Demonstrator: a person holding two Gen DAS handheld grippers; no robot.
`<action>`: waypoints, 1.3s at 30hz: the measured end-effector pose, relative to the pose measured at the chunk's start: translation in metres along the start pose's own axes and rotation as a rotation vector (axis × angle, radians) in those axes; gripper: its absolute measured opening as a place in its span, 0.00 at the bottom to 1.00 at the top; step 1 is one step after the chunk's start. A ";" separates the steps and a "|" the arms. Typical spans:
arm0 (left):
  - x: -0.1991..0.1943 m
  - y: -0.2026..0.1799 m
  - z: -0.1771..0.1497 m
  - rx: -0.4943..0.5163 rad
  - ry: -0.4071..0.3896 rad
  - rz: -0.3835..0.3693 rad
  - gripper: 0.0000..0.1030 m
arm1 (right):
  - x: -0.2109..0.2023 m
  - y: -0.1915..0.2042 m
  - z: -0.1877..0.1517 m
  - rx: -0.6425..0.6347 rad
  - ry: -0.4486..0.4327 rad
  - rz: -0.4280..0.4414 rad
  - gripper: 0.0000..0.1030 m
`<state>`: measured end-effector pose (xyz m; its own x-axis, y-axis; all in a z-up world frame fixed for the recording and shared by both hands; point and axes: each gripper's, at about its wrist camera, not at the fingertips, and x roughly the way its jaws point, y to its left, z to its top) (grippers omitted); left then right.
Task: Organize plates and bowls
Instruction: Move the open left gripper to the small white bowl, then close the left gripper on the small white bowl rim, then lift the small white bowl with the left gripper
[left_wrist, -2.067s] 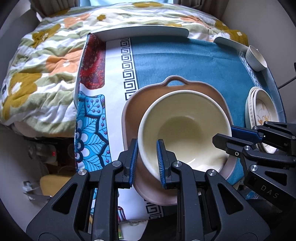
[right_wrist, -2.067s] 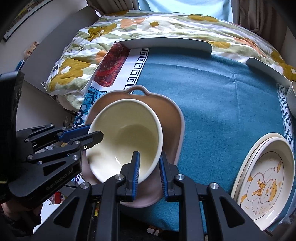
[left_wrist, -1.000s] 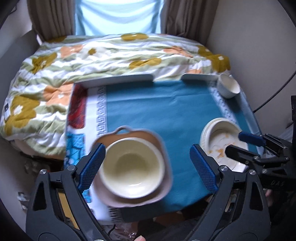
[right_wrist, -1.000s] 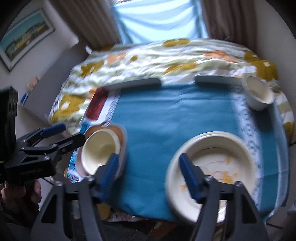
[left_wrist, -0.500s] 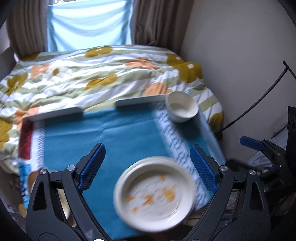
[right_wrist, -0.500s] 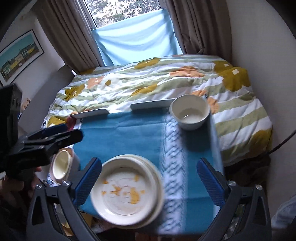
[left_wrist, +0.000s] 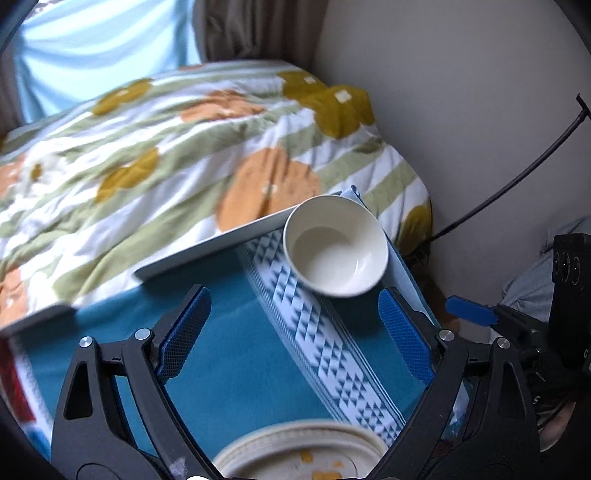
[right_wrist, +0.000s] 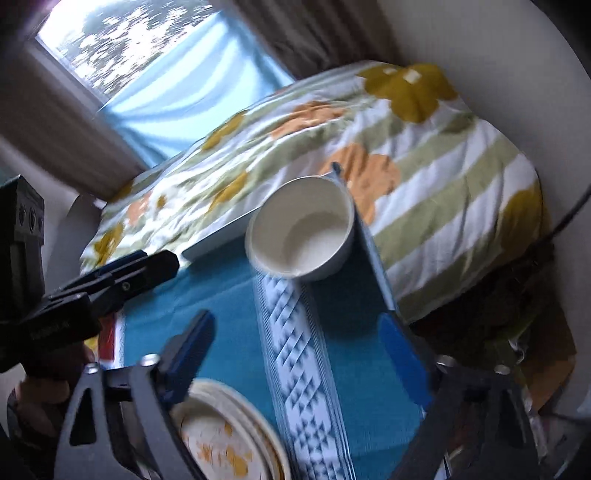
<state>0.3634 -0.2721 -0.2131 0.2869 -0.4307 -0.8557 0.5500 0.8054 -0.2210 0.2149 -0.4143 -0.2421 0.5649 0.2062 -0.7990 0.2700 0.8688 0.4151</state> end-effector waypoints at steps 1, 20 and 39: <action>0.014 0.003 0.006 0.006 0.024 -0.020 0.80 | 0.005 -0.001 0.003 0.019 -0.003 -0.007 0.74; 0.125 0.020 0.033 0.089 0.206 -0.115 0.18 | 0.077 -0.025 0.041 0.255 -0.007 -0.066 0.29; 0.087 -0.006 0.028 0.159 0.140 -0.016 0.14 | 0.060 -0.015 0.041 0.168 -0.003 -0.113 0.16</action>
<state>0.4070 -0.3259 -0.2732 0.1715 -0.3731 -0.9118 0.6737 0.7197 -0.1678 0.2767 -0.4330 -0.2790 0.5259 0.1104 -0.8433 0.4579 0.7988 0.3902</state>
